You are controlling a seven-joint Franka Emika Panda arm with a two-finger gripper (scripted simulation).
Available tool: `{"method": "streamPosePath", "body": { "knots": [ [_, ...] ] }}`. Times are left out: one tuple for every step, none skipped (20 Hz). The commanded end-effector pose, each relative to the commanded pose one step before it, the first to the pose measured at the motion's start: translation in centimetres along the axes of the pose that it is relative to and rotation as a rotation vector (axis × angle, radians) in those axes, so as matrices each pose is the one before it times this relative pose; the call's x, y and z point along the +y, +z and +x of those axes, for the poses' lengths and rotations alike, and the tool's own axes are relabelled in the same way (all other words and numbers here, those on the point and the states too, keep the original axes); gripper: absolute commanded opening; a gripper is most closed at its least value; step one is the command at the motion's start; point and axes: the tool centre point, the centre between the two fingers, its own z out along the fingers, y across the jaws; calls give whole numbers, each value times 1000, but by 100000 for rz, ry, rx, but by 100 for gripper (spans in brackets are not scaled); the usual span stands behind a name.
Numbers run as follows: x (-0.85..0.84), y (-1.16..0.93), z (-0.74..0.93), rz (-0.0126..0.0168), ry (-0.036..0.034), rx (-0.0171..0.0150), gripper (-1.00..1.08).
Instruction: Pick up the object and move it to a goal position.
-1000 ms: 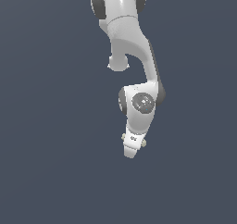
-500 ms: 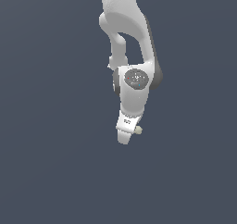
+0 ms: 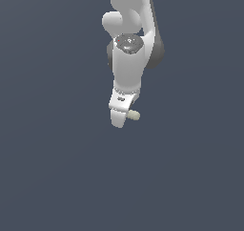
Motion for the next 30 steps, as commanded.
{"method": "streamPosePath", "body": {
  "knots": [
    [-807,-2116,-1188,-13,-7,-2,-100],
    [-306,-854,-472,19,-14,43,-100],
    [-309,-865,-473,0,0,0,-100],
    [-311,-880,-483,9,-7,47,-100],
    [-314,-886,-480,0,0,0,-100],
    [-317,-906,-494,12,-12,67,-100],
    [-321,-919,-497,8,-9,47,-100],
    [-325,-936,-504,7,-9,47,-100],
    [-330,-955,-512,7,-10,47,-100],
    [-336,-977,-522,6,-10,47,-100],
    [-342,-1002,-535,6,-10,47,-100],
    [-348,-1027,-547,6,-11,47,-100],
    [-342,-1015,-541,5,-11,47,-100],
    [-332,-994,-530,5,-11,47,-100],
    [-321,-972,-520,5,-10,47,-100],
    [-311,-946,-498,0,0,0,-100],
    [-299,-926,-499,6,-8,48,-100],
    [-288,-896,-474,0,0,0,-100],
    [-276,-867,-460,0,0,0,-100],
    [-260,-839,-465,8,2,48,-100],
    [-249,-806,-431,0,0,0,-100],
    [-233,-772,-415,0,0,0,-100],
    [-216,-733,-396,0,0,0,-100],
    [-194,-680,-371,1,43,-54,-100],
    [-180,-633,-345,0,0,0,-100],
    [-162,-580,-318,0,0,0,-100],
    [-141,-523,-284,-1,25,-42,-100],
    [-124,-474,-262,0,0,0,-100],
    [-104,-418,-227,-1,24,-43,-100],
    [-85,-366,-199,-1,22,-43,-100]
  ]
}}
